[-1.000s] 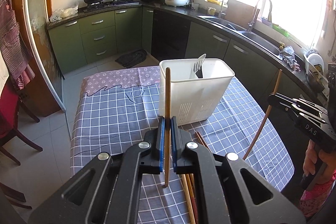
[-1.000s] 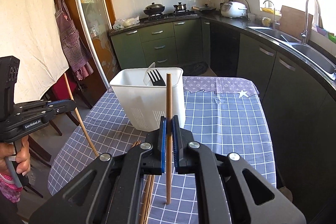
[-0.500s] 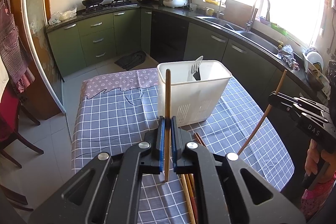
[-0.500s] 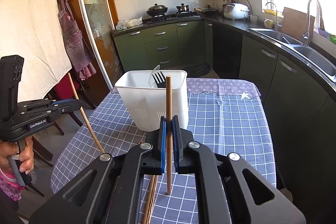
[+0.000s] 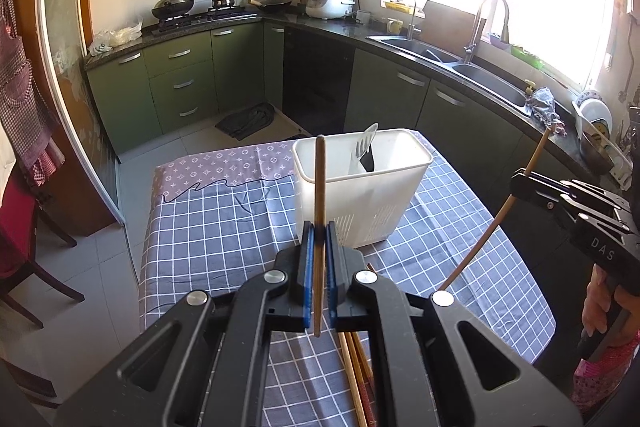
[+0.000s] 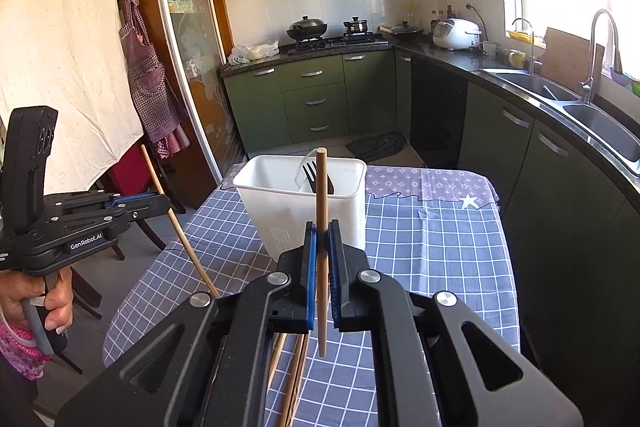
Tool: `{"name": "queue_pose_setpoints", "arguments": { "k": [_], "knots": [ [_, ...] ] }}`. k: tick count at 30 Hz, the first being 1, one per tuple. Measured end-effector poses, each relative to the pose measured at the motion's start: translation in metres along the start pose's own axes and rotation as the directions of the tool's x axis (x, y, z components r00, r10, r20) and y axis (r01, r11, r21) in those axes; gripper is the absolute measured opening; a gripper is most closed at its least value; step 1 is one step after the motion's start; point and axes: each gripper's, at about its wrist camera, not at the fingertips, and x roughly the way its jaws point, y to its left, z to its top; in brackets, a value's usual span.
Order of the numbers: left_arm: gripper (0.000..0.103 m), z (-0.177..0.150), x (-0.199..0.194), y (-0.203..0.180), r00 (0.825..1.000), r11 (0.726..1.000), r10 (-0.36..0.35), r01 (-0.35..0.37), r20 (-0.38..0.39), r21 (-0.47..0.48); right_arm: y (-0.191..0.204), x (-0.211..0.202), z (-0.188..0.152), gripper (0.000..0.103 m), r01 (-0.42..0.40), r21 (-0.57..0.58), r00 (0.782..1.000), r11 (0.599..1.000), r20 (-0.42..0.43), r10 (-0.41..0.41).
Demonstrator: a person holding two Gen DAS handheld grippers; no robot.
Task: Organize utensils
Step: 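Carry both chopsticks over the white holder and release them upright inside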
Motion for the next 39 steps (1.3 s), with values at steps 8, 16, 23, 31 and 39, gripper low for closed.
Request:
{"name": "queue_pose_setpoints", "arguments": {
  "k": [8, 16, 23, 31, 39],
  "knots": [
    [0.006, 0.047, -0.034, -0.009, 0.998, 0.999, -0.043, 0.042, 0.055, 0.012, 0.008, -0.019, 0.016, 0.007, -0.005, -0.031, 1.0, 1.0, 0.023, 0.005],
    [0.006, 0.115, -0.068, -0.027, 0.974, 0.999, -0.015, 0.006, 0.225, 0.045, 0.007, -0.028, 0.025, 0.007, -0.009, -0.035, 1.0, 0.999, 0.028, 0.01],
    [0.006, 0.135, -0.023, -0.03, 0.977, 1.0, 0.024, -0.027, 0.211, 0.013, 0.005, -0.038, 0.033, 0.007, -0.018, -0.037, 0.999, 0.999, 0.042, 0.019],
    [0.018, 0.106, 0.038, -0.02, 0.998, 0.999, 0.043, -0.043, 0.04, 0.024, 0.007, -0.063, 0.073, 0.007, -0.037, -0.029, 0.993, 0.999, 0.109, 0.04],
    [0.026, 0.088, 0.015, -0.004, 0.996, 1.0, 0.018, -0.019, 0.088, 0.003, 0.008, -0.062, 0.14, 0.007, -0.05, 0.019, 0.978, 0.999, 0.206, 0.045]
  ]
}}
